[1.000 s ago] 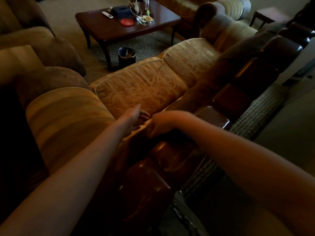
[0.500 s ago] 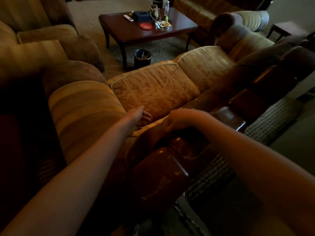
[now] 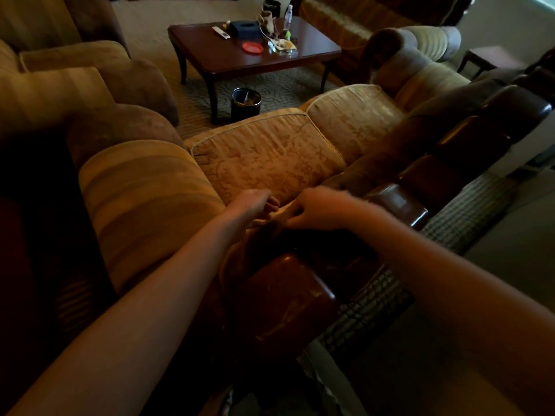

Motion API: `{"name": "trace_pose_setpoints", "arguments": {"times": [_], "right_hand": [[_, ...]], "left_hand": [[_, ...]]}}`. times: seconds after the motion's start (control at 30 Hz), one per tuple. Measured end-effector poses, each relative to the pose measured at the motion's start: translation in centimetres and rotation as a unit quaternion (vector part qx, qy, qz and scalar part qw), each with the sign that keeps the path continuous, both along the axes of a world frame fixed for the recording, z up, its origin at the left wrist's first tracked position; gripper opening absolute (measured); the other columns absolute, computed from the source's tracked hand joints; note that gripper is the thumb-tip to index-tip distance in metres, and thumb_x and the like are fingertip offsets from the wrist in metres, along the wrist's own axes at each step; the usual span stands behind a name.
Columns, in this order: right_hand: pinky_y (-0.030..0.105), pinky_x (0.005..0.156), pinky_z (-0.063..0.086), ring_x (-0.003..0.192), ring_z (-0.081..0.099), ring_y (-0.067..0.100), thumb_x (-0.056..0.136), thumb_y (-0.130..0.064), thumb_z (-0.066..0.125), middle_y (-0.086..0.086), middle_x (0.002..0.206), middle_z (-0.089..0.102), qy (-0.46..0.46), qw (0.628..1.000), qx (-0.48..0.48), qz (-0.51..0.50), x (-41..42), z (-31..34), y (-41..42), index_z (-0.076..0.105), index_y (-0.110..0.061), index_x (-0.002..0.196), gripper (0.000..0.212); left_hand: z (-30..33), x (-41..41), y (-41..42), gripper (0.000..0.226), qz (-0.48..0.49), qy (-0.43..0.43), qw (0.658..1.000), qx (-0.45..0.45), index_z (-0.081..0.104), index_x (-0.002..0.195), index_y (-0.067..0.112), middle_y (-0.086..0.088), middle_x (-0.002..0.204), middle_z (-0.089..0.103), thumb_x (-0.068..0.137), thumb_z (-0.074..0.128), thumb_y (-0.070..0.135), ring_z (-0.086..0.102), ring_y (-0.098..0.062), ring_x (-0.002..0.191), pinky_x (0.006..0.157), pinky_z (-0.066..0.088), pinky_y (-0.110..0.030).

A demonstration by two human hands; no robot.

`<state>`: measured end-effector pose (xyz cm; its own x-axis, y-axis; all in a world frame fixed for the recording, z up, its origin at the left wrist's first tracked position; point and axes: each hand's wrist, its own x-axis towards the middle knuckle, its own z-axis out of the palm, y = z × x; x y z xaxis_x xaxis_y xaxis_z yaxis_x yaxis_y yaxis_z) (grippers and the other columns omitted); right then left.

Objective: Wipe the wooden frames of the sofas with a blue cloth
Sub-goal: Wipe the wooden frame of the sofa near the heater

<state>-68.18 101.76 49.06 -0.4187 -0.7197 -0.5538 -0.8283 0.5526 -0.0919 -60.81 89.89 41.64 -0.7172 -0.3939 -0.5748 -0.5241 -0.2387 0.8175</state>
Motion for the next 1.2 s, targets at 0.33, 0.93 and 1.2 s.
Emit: {"name": "trace_pose_setpoints", "arguments": {"times": [0.33,0.93,1.2], "right_hand": [[0.035,0.082,0.042,0.101,0.054,0.020,0.087,-0.062,0.047,-0.005,0.104,0.059,0.021,0.994,0.052,0.096,-1.6,-2.6,-1.0,0.058,-0.025,0.118,0.050],[0.037,0.083,0.040,0.101,0.054,0.022,0.089,-0.055,0.049,0.002,0.106,0.059,-0.047,0.989,-0.027,0.141,-0.7,-1.8,-0.8,0.059,-0.018,0.117,0.047],[0.033,0.069,0.028,0.080,0.054,0.019,0.090,-0.048,0.045,-0.005,0.076,0.056,0.068,0.985,-0.145,0.059,2.8,-1.4,0.4,0.058,-0.024,0.077,0.031]], "left_hand": [[0.6,-3.7,1.1,0.028,0.063,0.024,0.997,0.026,0.059,0.072,0.010,-0.004,0.070,0.061,0.094,0.042,0.010,0.055,-0.016,0.065,0.064,0.038,-0.026],[0.6,-5.2,-0.4,0.019,0.088,-0.004,0.996,-0.011,0.062,0.080,0.012,-0.004,0.079,0.064,0.094,0.049,0.013,0.060,-0.015,0.070,0.060,0.044,-0.025],[1.7,-6.4,-1.5,0.027,-0.021,0.069,0.997,-0.020,0.064,0.081,0.013,-0.003,0.079,0.065,0.098,0.044,0.014,0.063,-0.016,0.072,0.061,0.047,-0.024]]}}
